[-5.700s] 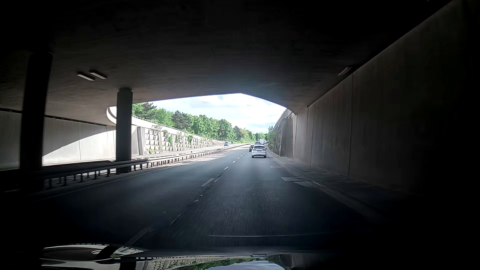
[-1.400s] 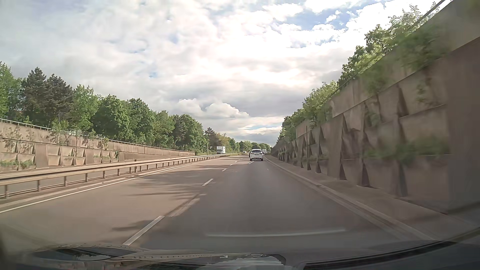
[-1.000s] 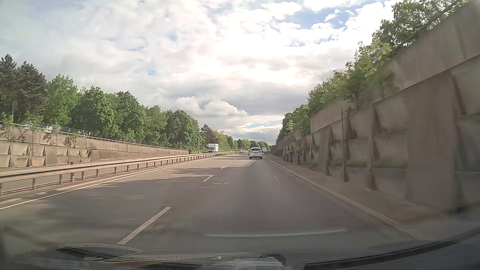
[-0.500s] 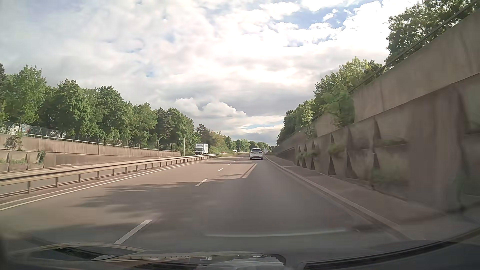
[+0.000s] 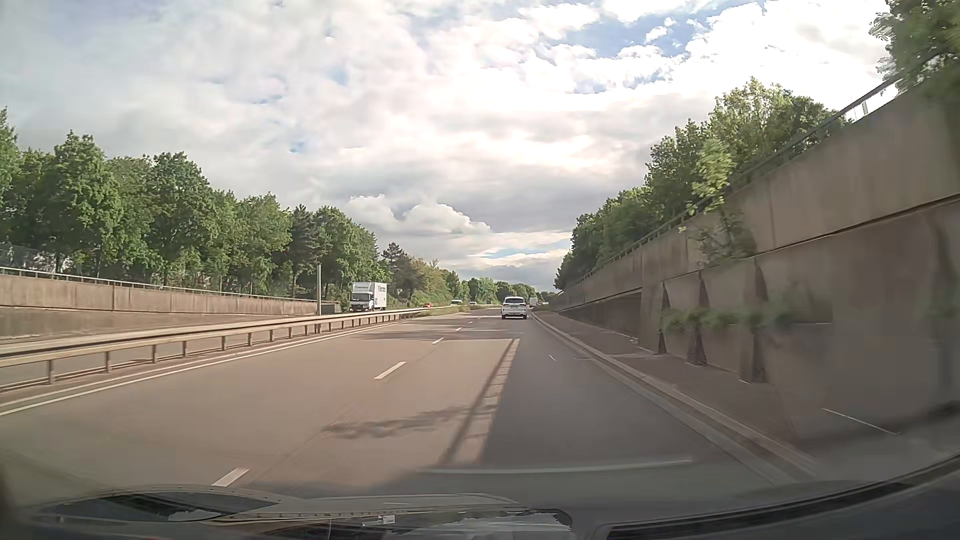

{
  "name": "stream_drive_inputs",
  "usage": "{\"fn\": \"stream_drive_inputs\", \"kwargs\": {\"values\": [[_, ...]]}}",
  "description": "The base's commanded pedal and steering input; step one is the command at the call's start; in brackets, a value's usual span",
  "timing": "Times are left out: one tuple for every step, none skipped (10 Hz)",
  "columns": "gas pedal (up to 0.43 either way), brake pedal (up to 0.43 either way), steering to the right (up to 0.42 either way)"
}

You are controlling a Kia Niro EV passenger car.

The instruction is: Follow the waypoints while adhering to traffic rules and regulations

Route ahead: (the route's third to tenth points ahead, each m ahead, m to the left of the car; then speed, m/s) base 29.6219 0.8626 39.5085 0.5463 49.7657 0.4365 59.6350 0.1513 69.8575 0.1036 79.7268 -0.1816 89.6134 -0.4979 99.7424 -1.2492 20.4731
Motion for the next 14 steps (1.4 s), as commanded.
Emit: {"fn": "stream_drive_inputs", "kwargs": {"values": [[0.157,0.0,0.003],[0.157,0.0,0.003],[0.157,0.0,0.003],[0.157,0.0,0.004],[0.157,0.0,0.004],[0.157,0.0,0.004],[0.157,0.0,0.004],[0.169,0.0,0.005],[0.169,0.0,0.005],[0.169,0.0,0.005],[0.169,0.0,0.006],[0.169,0.0,0.005],[0.177,0.0,0.006],[0.177,0.0,0.006]]}}
